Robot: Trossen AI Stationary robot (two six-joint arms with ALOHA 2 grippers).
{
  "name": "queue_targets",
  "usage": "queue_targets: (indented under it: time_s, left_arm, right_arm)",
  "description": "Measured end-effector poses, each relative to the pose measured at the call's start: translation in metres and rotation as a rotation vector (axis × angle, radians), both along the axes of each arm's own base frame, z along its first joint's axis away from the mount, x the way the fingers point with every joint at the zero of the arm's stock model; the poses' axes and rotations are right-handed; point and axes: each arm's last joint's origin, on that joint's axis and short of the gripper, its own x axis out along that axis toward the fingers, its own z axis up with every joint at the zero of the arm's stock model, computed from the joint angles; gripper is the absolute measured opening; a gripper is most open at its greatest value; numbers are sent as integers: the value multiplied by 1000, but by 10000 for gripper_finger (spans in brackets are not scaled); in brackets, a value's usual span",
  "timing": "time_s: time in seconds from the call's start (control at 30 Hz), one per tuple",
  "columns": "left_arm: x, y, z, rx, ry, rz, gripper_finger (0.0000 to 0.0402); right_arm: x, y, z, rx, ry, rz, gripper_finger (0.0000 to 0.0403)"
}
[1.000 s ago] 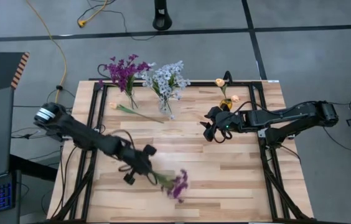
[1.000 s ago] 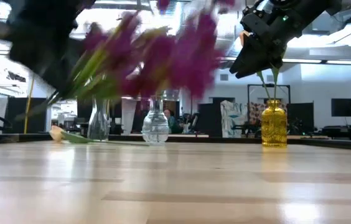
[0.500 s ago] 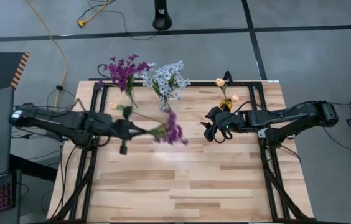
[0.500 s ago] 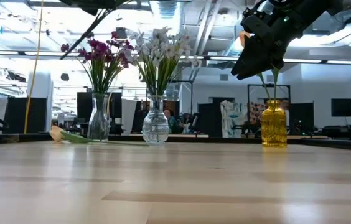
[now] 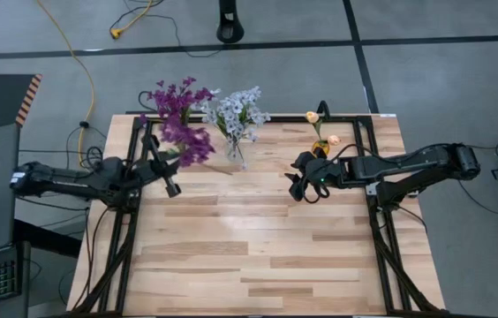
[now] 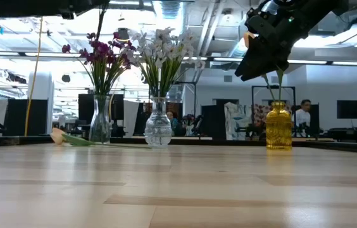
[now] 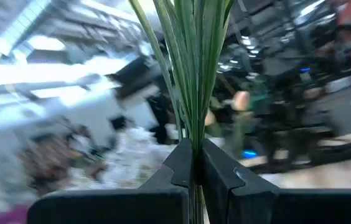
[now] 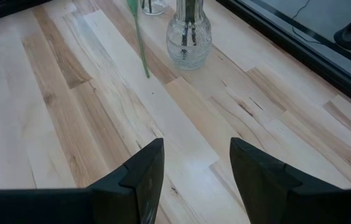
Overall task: Sort flowers into vase by color
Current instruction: Put the violet flowers into the left transparent vase
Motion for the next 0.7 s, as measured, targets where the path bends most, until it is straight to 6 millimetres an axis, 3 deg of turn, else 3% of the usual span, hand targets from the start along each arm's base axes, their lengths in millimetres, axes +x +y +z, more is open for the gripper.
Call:
queue_targets:
  time_s: [0.13, 0.33, 0.7]
  left_arm:
    - [-1, 8, -11, 99, 6, 100, 3]
    - [0, 23, -16, 97, 34, 200, 1]
    - [4, 57, -17, 89, -53, 216, 0]
  right_arm:
    - [0, 0, 0, -1, -1, -1, 209]
    - [0, 0, 1, -2, -8, -3, 209]
    - [0, -1, 1, -20, -8, -24, 209]
